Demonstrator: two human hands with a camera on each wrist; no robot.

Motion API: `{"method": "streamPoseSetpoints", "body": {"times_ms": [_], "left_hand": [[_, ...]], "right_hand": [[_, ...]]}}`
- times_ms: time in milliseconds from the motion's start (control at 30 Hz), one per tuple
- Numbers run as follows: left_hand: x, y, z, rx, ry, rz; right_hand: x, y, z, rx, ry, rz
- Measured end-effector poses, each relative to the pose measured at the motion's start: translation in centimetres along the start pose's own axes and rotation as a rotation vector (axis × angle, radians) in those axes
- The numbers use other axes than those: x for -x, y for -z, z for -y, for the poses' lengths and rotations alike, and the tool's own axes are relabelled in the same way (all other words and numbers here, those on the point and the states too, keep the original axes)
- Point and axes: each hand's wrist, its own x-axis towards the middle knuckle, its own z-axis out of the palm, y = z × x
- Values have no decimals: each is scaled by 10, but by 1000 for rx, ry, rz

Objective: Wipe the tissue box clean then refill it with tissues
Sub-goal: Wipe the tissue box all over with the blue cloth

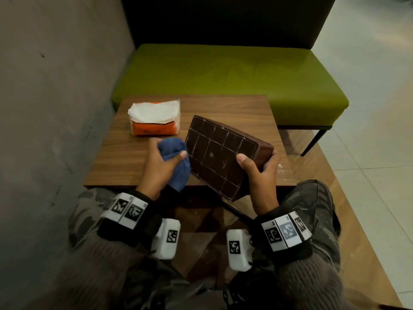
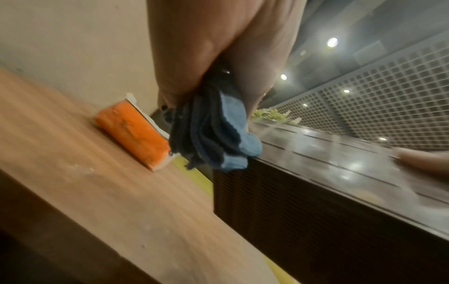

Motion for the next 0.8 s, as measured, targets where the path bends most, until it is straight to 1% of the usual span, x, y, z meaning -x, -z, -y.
{"method": "streamPoseSetpoints", "body": {"times_ms": [67, 100, 167, 200, 233, 300, 333, 400, 467, 533, 600, 667, 733, 800], "left_hand": [[-13, 14, 5, 44, 63, 18], [-15, 20, 7, 106, 131, 68], [-15, 28, 10, 236, 259, 231], [-13, 30, 14, 291, 289, 311], [-9, 30, 17, 355, 303, 367], [-2, 29, 22, 475, 348, 455], [-1, 29, 23, 489, 365, 492], [0, 26, 26, 440, 333, 549], [2, 22, 25, 435, 302, 550], [5, 17, 25, 529, 318, 518], [9, 9, 23, 599, 284, 454], [9, 2, 24, 645, 268, 371], [9, -6, 22, 697, 300, 344], [10, -13, 22, 669, 312, 357]], "right_hand": [[-4, 6, 1, -44, -59, 23], [-6, 8, 2, -76, -100, 37], [-10, 9, 4, -123, -182, 100], [-10, 8, 5, -140, -228, 144], [-11, 8, 6, -159, -269, 188], [-10, 9, 11, -180, -311, 230], [-11, 10, 14, -190, -314, 241], [-12, 14, 20, -211, -299, 293], [-15, 17, 24, -208, -264, 313], [-17, 17, 25, -172, -226, 275], [-16, 20, 23, -141, -198, 210], [-11, 21, 16, -159, -193, 187], [0, 14, 7, -203, -231, 255], [7, 4, -3, -241, -272, 292]]}}
